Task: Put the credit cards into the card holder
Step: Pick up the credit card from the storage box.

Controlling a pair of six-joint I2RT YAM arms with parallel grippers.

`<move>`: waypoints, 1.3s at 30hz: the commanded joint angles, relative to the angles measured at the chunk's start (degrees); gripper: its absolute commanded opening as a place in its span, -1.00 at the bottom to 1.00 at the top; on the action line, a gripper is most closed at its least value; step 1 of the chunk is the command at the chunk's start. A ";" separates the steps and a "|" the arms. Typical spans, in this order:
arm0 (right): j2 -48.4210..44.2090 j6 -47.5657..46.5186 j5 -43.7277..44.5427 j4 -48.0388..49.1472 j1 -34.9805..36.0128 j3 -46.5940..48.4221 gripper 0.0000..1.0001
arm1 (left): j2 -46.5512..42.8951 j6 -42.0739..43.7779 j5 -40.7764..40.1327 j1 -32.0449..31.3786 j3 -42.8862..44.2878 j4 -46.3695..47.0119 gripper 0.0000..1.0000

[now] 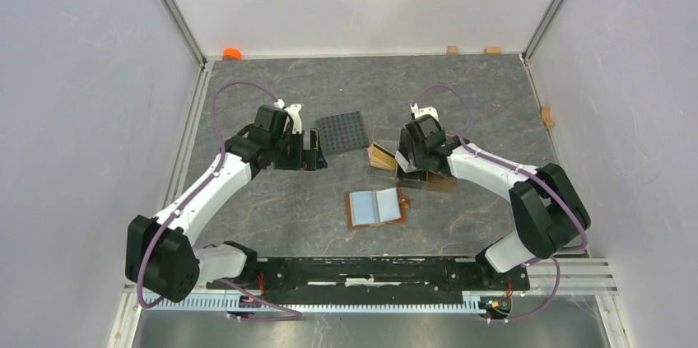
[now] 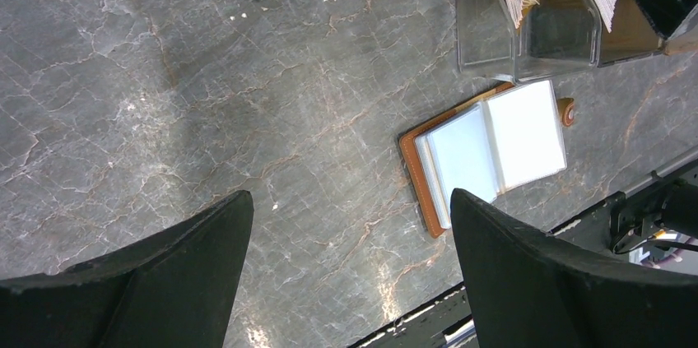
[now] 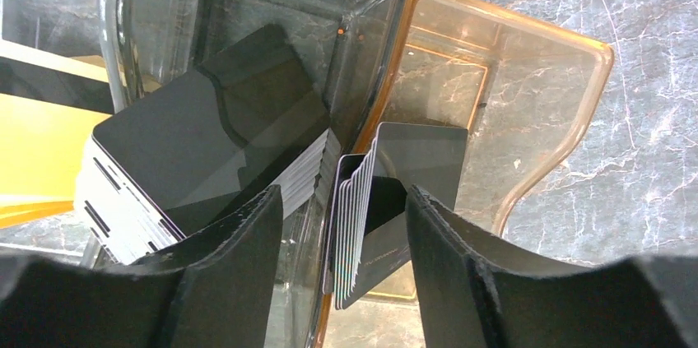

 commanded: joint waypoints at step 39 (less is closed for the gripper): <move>-3.14 4.39 -11.29 6.32 -0.32 -3.32 0.41 | -1.02 3.21 0.99 0.32 -0.57 0.74 0.91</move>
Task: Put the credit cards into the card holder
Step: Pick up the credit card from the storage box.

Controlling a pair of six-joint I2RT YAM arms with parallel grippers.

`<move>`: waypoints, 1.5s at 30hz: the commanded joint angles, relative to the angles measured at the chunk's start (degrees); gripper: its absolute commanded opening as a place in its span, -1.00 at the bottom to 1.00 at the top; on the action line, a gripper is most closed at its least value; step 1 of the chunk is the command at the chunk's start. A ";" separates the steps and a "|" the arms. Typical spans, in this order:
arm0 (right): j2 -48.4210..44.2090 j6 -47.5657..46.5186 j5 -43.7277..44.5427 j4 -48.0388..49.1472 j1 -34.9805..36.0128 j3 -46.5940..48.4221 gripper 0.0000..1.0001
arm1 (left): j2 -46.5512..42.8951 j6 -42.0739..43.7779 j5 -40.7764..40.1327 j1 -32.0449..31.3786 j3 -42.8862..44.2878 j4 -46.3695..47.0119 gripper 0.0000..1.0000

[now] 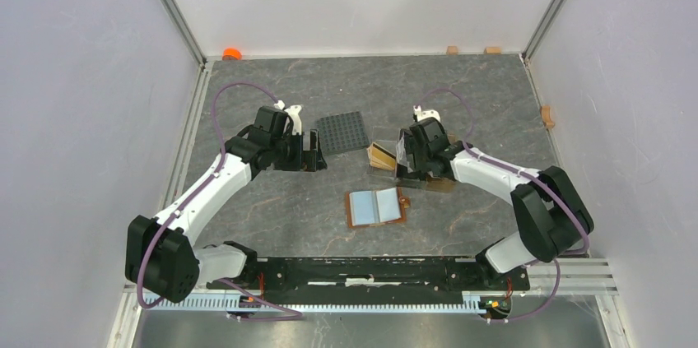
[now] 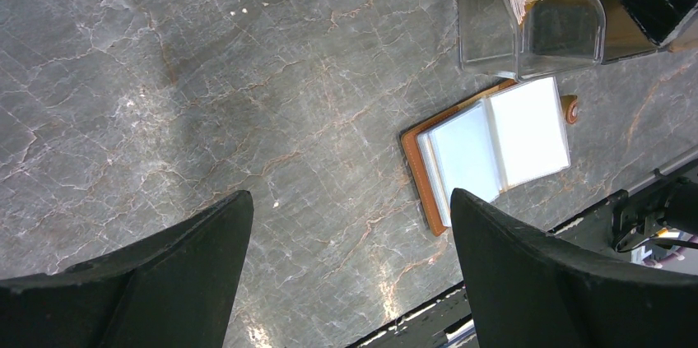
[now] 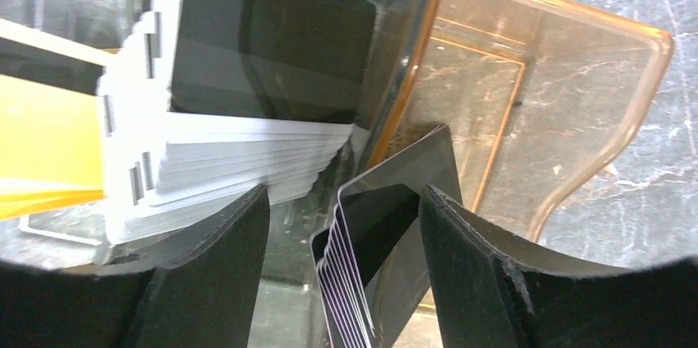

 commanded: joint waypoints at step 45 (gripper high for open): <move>-6.40 1.30 -8.52 1.84 0.63 -2.12 -0.21 | -1.30 3.30 1.25 0.35 -0.35 0.74 0.92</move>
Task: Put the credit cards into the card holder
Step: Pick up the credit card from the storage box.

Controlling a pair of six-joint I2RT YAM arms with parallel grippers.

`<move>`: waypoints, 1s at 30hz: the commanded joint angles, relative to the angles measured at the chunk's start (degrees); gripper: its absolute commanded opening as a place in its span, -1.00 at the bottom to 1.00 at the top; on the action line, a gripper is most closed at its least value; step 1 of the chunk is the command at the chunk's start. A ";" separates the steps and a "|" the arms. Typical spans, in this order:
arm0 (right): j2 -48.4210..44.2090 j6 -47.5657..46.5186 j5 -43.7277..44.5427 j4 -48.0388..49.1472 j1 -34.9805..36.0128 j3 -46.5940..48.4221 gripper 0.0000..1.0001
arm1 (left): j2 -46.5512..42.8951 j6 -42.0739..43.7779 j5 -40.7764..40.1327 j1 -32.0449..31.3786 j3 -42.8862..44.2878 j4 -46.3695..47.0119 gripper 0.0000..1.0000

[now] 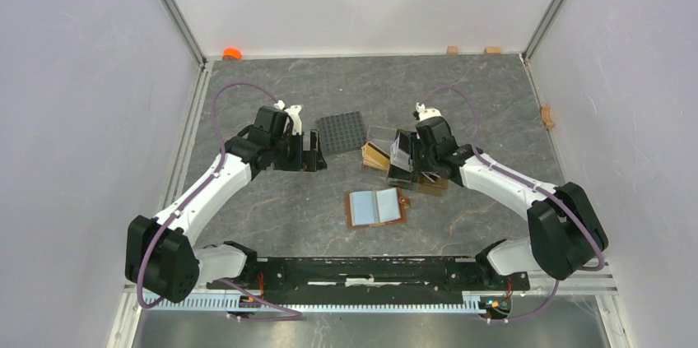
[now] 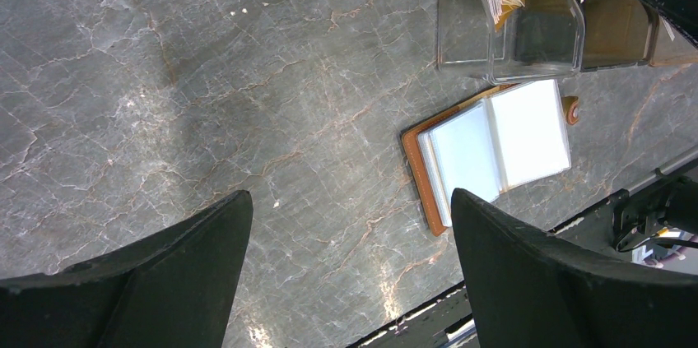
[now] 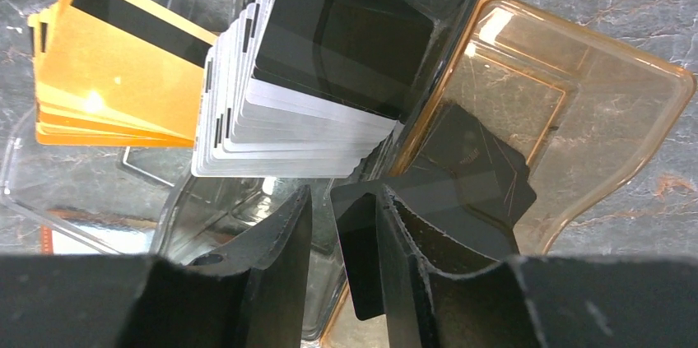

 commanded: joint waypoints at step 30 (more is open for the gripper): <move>-5.57 -10.02 5.82 1.12 2.49 -2.29 -0.73 | -0.83 3.28 0.79 0.31 -0.24 0.74 0.93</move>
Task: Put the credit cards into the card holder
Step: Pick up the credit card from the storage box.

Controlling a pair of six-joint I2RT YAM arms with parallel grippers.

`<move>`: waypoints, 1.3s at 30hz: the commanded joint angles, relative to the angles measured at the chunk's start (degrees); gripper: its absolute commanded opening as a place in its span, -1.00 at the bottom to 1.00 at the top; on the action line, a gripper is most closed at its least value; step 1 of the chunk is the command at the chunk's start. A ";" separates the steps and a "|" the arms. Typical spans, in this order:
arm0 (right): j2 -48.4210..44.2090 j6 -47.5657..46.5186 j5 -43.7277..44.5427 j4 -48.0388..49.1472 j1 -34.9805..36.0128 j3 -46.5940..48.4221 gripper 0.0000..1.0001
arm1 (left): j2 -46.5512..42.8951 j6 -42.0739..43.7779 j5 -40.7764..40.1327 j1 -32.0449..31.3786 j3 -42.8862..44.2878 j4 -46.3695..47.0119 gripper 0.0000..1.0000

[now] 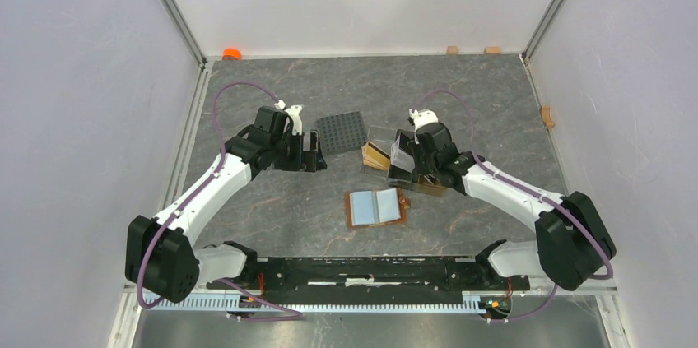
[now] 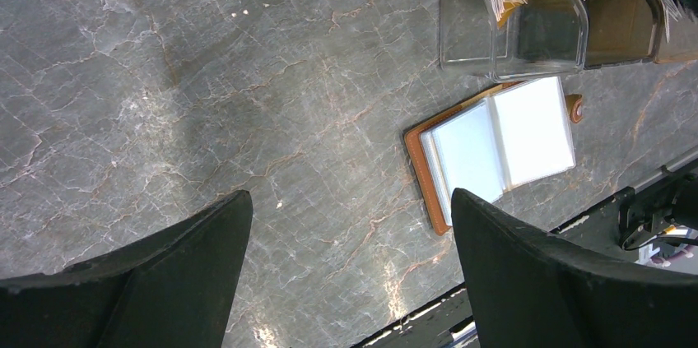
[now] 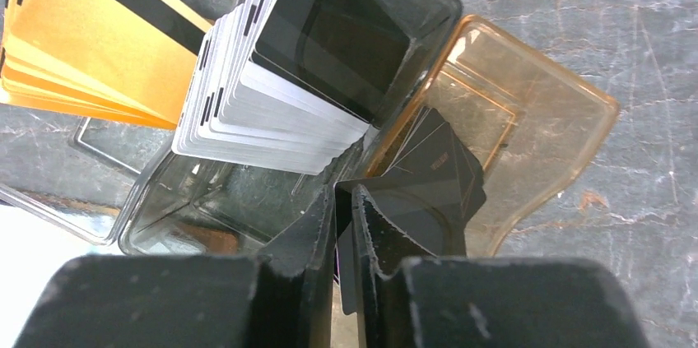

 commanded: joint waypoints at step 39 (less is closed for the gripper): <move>-12.74 -7.50 -58.72 -15.83 2.27 19.54 -1.00 | -12.52 9.11 20.81 -17.63 -4.20 16.79 0.79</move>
